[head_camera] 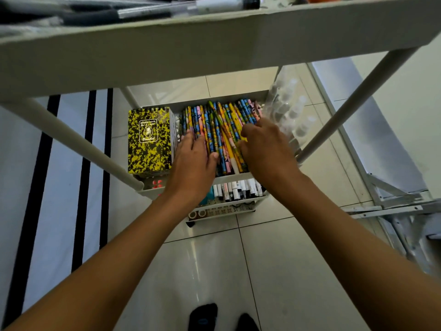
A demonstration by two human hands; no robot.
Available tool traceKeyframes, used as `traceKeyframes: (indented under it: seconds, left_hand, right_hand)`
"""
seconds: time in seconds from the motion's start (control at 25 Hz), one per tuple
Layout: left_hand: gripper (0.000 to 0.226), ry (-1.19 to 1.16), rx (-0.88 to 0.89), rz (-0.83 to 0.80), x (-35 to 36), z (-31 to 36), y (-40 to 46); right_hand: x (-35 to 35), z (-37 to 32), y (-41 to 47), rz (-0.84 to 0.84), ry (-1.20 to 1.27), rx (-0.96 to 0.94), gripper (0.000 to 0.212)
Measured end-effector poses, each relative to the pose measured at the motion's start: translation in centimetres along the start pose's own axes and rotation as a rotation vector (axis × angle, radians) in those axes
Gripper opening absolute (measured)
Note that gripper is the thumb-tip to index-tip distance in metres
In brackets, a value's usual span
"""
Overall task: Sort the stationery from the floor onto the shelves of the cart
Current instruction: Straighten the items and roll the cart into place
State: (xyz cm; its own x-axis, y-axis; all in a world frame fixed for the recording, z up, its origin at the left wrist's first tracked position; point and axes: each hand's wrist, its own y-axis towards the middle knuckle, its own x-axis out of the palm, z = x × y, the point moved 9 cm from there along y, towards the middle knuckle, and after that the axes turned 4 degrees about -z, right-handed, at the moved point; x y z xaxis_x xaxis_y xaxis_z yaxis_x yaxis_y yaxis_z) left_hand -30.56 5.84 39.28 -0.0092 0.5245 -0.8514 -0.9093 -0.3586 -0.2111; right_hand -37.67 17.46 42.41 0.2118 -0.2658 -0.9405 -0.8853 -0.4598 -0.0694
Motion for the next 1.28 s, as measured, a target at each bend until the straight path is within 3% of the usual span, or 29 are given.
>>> traceKeyframes:
  seconds: [0.32, 0.44, 0.56, 0.64, 0.8, 0.92, 1.16, 1.28]
  left_hand:
    - [0.025, -0.301, 0.209, 0.239, -2.3, -0.2, -7.8]
    - [0.027, -0.426, 0.153, 0.248, -2.7, -2.2, -10.5]
    - [0.025, -0.631, -0.081, 0.201, -2.3, -6.3, -12.2]
    - [0.022, -0.768, -0.229, 0.162, -1.9, -8.9, -13.1]
    - [0.021, -0.938, -0.521, 0.049, -1.0, -12.5, -14.9]
    - [0.018, -1.038, -0.631, -0.044, -0.5, -13.7, -15.6]
    - [0.015, -1.17, -0.84, -0.177, 1.0, -14.6, -15.5]
    - [0.026, -1.209, -0.935, -0.175, 2.8, -15.5, -14.0]
  right_hand:
    - [2.4, -1.4, -0.5, -0.039, 0.022, 0.0, 0.017]
    - [2.8, -1.5, -1.2, -0.084, 0.093, -0.039, 0.019]
    - [0.1, -0.8, -4.2, 0.078, 0.299, -0.088, 0.017]
    - [-0.6, 1.7, -7.5, 0.09, 0.47, 0.033, 0.013]
    - [3.4, 8.2, -14.1, -0.183, 0.79, 0.476, 0.014]
    - [4.4, 11.1, -16.9, -0.311, 0.987, 0.735, 0.02]
    - [4.7, 13.5, -16.3, -0.349, 1.209, 0.94, 0.014]
    - [6.4, 14.9, -13.9, -0.364, 1.307, 1.009, 0.025]
